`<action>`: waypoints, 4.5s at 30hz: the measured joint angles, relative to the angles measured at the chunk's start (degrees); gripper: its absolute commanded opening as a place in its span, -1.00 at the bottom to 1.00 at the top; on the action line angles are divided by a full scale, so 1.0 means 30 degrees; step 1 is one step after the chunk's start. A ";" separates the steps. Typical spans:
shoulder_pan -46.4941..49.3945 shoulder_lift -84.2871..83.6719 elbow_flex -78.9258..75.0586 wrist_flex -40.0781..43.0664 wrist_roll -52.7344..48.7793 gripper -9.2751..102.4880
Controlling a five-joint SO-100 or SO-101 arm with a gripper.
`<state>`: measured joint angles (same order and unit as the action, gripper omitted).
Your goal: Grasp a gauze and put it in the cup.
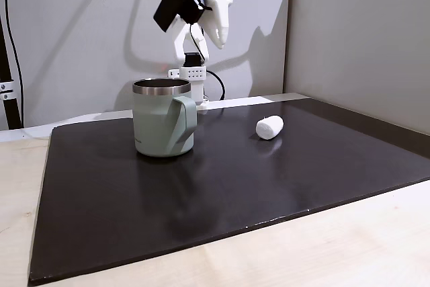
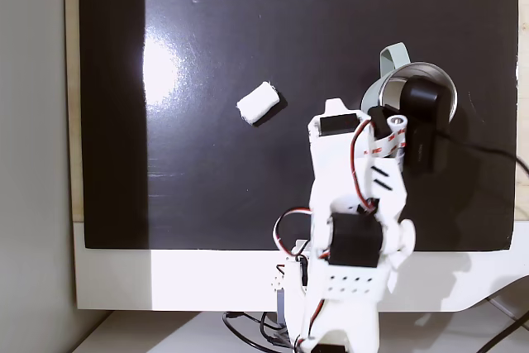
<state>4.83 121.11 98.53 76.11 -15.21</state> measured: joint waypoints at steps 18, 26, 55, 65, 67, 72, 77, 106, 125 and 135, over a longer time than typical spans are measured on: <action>-0.0264 -0.8613 -0.6299 0.6240 -0.6504 -0.27; -0.0908 -1.2920 -1.0342 0.7500 -0.6533 -0.28; -0.5508 -1.8369 -0.6504 0.1377 -0.3340 -0.28; -0.6885 -1.9160 -0.6357 0.0850 -0.2578 -0.34; -0.7031 -1.9160 -0.6357 0.0850 -0.2637 -0.41; -0.6855 -1.9160 -0.6299 0.0762 -0.2256 -0.70; -0.7002 -1.9160 -0.6299 0.0469 -0.2080 -0.83; -0.4570 -1.2334 -1.2451 0.8760 -0.1787 -0.84; 0.5596 -0.9961 -1.6113 0.8789 -0.1787 -0.84; 0.7998 -1.0605 -1.6289 0.7998 -0.1787 -0.84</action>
<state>28.83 89.30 49.66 100.11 -20.57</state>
